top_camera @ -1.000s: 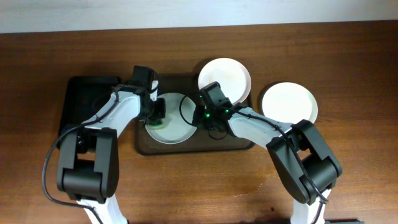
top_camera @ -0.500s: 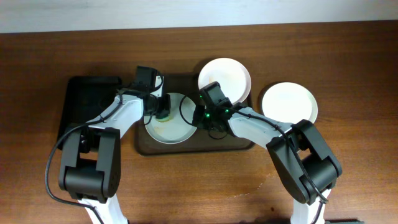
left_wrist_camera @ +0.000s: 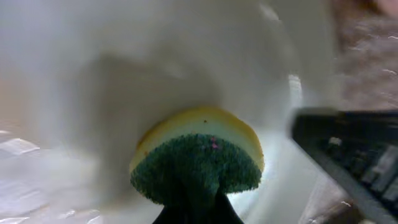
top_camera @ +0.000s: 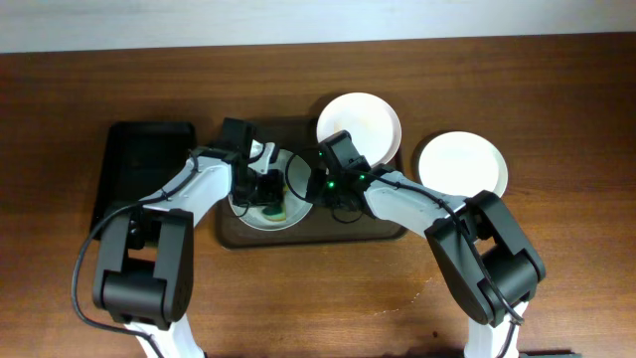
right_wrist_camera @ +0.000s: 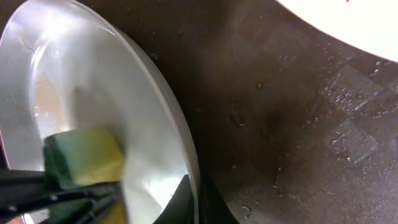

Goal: Clean dirty plates on tray and stack at the side
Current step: 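Scrub the pale blue plate with the sponge in the left gripper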

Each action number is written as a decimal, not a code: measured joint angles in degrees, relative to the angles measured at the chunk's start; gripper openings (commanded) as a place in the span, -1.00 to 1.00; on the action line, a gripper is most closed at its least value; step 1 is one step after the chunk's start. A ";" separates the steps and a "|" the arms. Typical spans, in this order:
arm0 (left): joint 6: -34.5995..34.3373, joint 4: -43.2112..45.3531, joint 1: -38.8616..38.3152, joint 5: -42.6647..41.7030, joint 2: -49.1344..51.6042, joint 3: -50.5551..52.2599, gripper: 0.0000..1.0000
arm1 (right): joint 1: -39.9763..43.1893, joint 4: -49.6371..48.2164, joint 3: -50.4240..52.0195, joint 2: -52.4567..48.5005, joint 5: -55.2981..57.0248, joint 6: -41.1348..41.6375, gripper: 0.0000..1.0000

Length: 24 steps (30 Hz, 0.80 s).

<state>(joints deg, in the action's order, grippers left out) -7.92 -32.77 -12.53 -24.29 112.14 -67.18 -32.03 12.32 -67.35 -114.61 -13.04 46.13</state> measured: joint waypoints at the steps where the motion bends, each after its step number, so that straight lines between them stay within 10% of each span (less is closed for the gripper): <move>1: 0.24 1.33 0.02 -2.19 0.39 0.28 -0.99 | 0.02 0.04 0.00 0.00 0.00 -0.02 -0.92; 6: -6.19 8.68 0.28 3.56 0.57 0.52 -0.99 | 0.02 0.04 -0.02 0.00 0.00 -0.02 -0.92; 9: -13.29 13.18 0.39 21.03 0.35 0.02 -0.99 | 0.02 0.11 -0.04 0.00 0.02 -0.02 -0.92; 14: -16.98 4.83 -1.18 36.15 -0.26 -0.66 -0.99 | 0.02 -0.04 -0.13 0.00 0.00 -0.04 -0.92; 24: 0.31 -2.73 0.55 -2.49 0.07 0.20 -0.99 | 0.02 0.24 -0.15 0.00 -0.04 -0.07 -0.92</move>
<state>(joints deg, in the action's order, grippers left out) -7.62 -35.51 -11.99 -26.79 112.20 -66.98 -32.01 12.56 -67.51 -114.61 -13.08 46.06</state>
